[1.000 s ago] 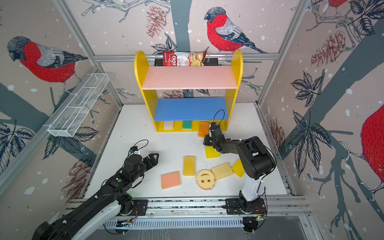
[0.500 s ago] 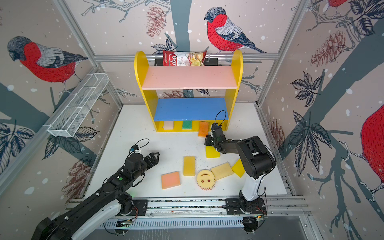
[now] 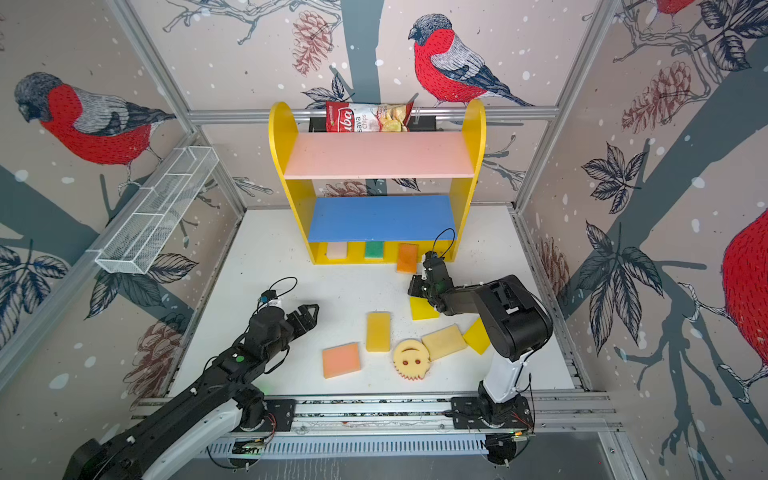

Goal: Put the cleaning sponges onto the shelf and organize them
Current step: 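Push the orange sponge deeper into the compartment with the right gripper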

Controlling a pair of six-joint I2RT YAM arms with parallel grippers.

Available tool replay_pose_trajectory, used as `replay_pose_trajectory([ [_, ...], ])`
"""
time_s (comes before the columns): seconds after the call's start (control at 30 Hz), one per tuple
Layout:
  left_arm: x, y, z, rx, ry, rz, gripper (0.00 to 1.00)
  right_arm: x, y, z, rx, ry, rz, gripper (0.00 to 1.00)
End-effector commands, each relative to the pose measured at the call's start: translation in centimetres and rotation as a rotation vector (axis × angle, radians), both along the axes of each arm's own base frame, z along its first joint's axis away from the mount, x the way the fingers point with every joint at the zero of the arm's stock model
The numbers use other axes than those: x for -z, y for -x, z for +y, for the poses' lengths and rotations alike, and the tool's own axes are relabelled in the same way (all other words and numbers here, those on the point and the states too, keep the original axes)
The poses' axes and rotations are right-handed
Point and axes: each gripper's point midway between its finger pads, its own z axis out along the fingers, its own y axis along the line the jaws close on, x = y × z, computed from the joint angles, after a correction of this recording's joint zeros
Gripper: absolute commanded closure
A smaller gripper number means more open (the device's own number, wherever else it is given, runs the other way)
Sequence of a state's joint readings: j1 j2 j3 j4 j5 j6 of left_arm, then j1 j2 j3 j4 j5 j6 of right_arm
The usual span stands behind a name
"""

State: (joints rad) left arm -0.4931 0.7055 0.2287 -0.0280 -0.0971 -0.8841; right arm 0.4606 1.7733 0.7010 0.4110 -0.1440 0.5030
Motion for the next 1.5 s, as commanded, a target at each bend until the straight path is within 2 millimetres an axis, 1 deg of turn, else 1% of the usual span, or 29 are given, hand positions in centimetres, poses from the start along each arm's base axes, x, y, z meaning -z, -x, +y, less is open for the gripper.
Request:
replay_pose_trajectory([
  [0.0, -1.0, -0.4, -0.3, 0.010, 0.016, -0.035, 0.14, 0.4, 0.2, 0.0, 0.003, 0.007, 0.022, 1.00],
  [0.13, -1.0, -0.2, -0.2, 0.008, 0.017, -0.037, 0.14, -0.2, -1.2, 0.2, 0.002, 0.019, -0.008, 1.00],
  [0.33, -1.2, 0.0, 0.1, -0.002, 0.012, -0.043, 0.14, -1.9, -3.7, 0.6, 0.009, 0.001, -0.058, 1.00],
  [0.5, -1.1, -0.1, 0.3, -0.007, 0.009, -0.044, 0.14, -3.2, -5.3, 1.0, 0.015, -0.010, -0.096, 1.00],
  [0.67, -1.0, -0.1, 0.2, -0.005, 0.004, -0.040, 0.14, -3.3, -6.5, 1.1, 0.024, -0.013, -0.099, 0.99],
  [0.77, -1.0, -0.2, 0.2, -0.005, 0.001, -0.040, 0.14, -3.5, -6.2, 1.2, 0.025, -0.030, -0.099, 1.00],
  [0.87, -1.0, -0.3, 0.2, -0.006, -0.003, -0.040, 0.14, -3.2, -5.0, 1.4, 0.019, -0.043, -0.094, 0.99],
  [0.97, -0.9, -0.4, 0.2, -0.007, -0.001, -0.045, 0.14, -2.2, -3.7, 1.7, 0.011, -0.037, -0.078, 1.00],
  [1.07, -0.8, -0.4, 0.0, -0.003, 0.001, -0.042, 0.14, -1.1, -3.2, 1.6, 0.021, -0.061, -0.051, 0.99],
  [1.2, -0.7, -0.5, -0.2, 0.005, 0.002, -0.035, 0.14, -0.3, -3.3, 1.8, 0.032, -0.112, -0.034, 0.99],
  [1.27, -0.6, -0.4, -0.2, 0.008, 0.003, -0.031, 0.15, 0.0, -3.6, 1.9, 0.043, -0.134, -0.030, 1.00],
  [1.47, -0.5, -0.1, 0.1, -0.001, 0.001, -0.028, 0.14, 0.8, -5.2, 0.9, 0.112, -0.190, -0.026, 0.99],
])
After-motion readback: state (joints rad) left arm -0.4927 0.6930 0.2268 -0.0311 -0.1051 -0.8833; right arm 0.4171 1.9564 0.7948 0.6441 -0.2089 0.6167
